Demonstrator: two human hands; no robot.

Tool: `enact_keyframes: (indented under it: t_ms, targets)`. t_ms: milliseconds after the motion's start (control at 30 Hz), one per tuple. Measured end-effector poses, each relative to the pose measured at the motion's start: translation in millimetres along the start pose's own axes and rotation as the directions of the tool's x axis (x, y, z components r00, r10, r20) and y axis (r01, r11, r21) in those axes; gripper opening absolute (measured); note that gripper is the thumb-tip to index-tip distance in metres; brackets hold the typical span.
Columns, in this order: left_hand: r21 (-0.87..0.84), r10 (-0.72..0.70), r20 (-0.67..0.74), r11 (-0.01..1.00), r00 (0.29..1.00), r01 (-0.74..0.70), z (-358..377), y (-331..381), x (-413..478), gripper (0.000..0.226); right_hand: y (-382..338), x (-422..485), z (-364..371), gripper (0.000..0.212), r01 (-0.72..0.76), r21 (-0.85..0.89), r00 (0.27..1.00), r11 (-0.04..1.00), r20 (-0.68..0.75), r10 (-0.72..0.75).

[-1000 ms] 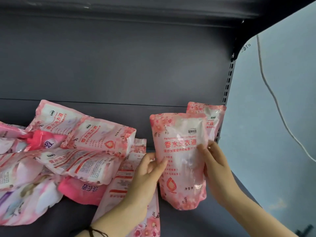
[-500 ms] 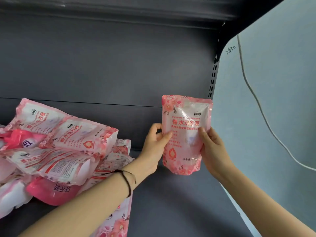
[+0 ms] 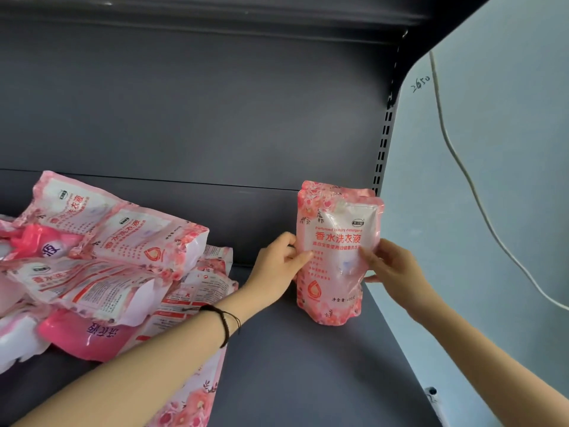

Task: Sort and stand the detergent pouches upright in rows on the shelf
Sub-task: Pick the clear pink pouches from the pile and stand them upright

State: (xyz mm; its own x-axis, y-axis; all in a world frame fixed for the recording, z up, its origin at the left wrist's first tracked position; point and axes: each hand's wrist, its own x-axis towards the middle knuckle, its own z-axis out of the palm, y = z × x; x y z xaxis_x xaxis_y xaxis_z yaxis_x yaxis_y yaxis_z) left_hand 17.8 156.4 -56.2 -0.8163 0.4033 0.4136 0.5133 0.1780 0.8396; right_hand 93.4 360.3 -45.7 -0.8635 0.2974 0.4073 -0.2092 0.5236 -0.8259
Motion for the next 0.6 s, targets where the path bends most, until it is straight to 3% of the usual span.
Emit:
enact_keyframes:
  t_ms: [100, 200, 300, 367, 433, 500, 600]
  targets:
    - [0.234, 0.06, 0.04, 0.97, 0.997, -0.068, -11, 2, 6, 0.015, -3, 5, -10, 0.022, 0.08, -0.286, 0.996, 0.955, -0.006, -0.085]
    - [0.323, 0.056, 0.054, 0.944, 0.997, -0.07, -15, 5, 10, 0.02, -6, 5, -10, 0.022, 0.126, -0.351, 0.99, 0.928, -0.018, -0.141]
    - [0.335, 0.036, 0.103, 0.94, 0.994, -0.068, -18, 11, 9, 0.02, -9, 3, -11, 0.025, 0.094, -0.351, 0.995, 0.932, -0.001, -0.101]
    - [0.414, 0.025, 0.154, 0.906, 0.988, -0.087, -25, 16, 5, 0.02, -15, 3, -18, 0.032, 0.031, -0.471, 0.998, 0.882, 0.062, -0.002]
    - [0.613, 0.014, 0.219, 0.776, 0.976, -0.149, -43, 23, 1, 0.025, -28, 1, -27, 0.036, 0.01, -0.697, 0.97, 0.717, 0.182, 0.163]
    - [0.787, 0.024, 0.284, 0.566, 0.959, -0.247, -68, 32, -5, 0.035, -48, -5, -29, 0.035, 0.097, -0.853, 0.891, 0.513, 0.304, 0.338]
    - [0.864, 0.018, 0.39, 0.338, 0.921, -0.372, -111, 36, -14, 0.04, -88, -19, -13, 0.026, 0.265, -0.844, 0.813, 0.466, 0.456, 0.363]
